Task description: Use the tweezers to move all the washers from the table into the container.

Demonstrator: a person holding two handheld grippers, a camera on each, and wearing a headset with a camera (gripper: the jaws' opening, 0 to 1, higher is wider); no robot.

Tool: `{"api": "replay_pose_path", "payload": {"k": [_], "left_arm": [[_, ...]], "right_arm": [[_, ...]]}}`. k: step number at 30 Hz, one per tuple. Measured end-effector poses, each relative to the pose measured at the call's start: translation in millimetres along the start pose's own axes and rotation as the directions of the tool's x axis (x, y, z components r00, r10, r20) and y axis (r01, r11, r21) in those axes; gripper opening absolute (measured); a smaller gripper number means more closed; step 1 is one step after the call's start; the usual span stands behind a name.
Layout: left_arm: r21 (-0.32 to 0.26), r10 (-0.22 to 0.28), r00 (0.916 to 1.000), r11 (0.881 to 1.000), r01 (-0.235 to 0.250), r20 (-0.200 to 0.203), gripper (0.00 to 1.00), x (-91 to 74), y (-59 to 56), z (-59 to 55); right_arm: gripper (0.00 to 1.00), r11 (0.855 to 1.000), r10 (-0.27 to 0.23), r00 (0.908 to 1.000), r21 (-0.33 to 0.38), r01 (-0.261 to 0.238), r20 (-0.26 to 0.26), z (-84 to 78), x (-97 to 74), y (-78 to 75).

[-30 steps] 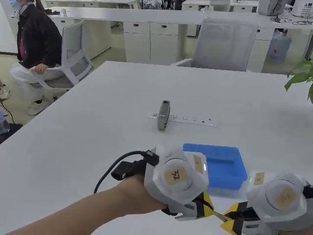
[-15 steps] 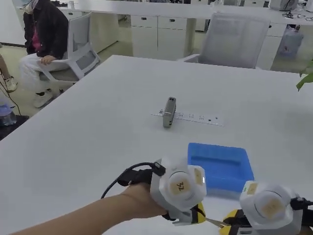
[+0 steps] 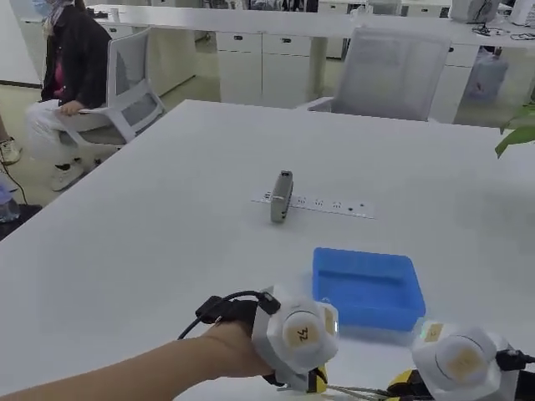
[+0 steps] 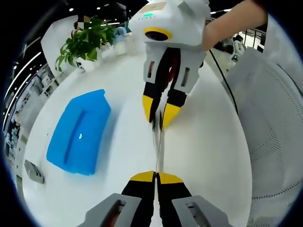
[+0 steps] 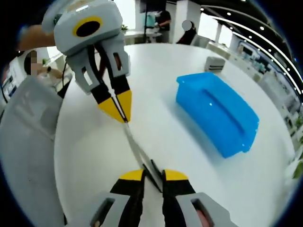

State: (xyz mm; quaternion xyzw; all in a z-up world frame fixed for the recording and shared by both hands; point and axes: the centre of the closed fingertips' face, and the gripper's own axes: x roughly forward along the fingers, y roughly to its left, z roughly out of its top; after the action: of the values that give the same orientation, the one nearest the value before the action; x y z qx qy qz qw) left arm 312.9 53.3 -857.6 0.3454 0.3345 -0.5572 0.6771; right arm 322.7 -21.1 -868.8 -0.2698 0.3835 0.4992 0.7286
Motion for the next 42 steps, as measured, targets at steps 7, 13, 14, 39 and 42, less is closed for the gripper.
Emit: {"api": "replay_pose_path", "payload": {"k": [7, 13, 14, 39, 42], "left_arm": [[0.054, 0.000, 0.9994, 0.999, 0.002, -0.034, 0.00, 4.7, 1.5, -8.0], [0.060, -0.008, 0.9995, 0.998, 0.010, -0.029, 0.00, 6.2, 1.2, -7.9], [0.050, -0.007, 0.9995, 0.999, 0.009, -0.030, 0.00, 6.0, 1.2, -8.1], [-0.619, 0.410, 0.9046, 0.742, -0.258, 0.115, 0.58, -90.6, 12.1, -18.4], [-0.682, 0.488, 0.8633, 0.675, -0.281, 0.128, 0.66, -110.1, 10.8, -18.3]], "right_arm": [[0.10, 0.999, -0.041, 0.9991, 0.014, 0.041, 0.004, -11.5, -10.5, -4.2], [0.12, 0.996, -0.063, 0.9980, 0.064, 0.062, 0.012, -23.7, -20.5, -4.7], [0.13, 0.995, -0.065, 0.9978, 0.073, 0.064, 0.010, -25.5, -21.4, -5.4], [0.45, 0.856, -0.355, 0.8909, 0.483, 0.187, 0.284, 7.2, -126.9, -13.2], [0.50, 0.842, -0.383, 0.8637, 0.508, 0.181, 0.327, 18.6, -141.0, -11.7]]}}
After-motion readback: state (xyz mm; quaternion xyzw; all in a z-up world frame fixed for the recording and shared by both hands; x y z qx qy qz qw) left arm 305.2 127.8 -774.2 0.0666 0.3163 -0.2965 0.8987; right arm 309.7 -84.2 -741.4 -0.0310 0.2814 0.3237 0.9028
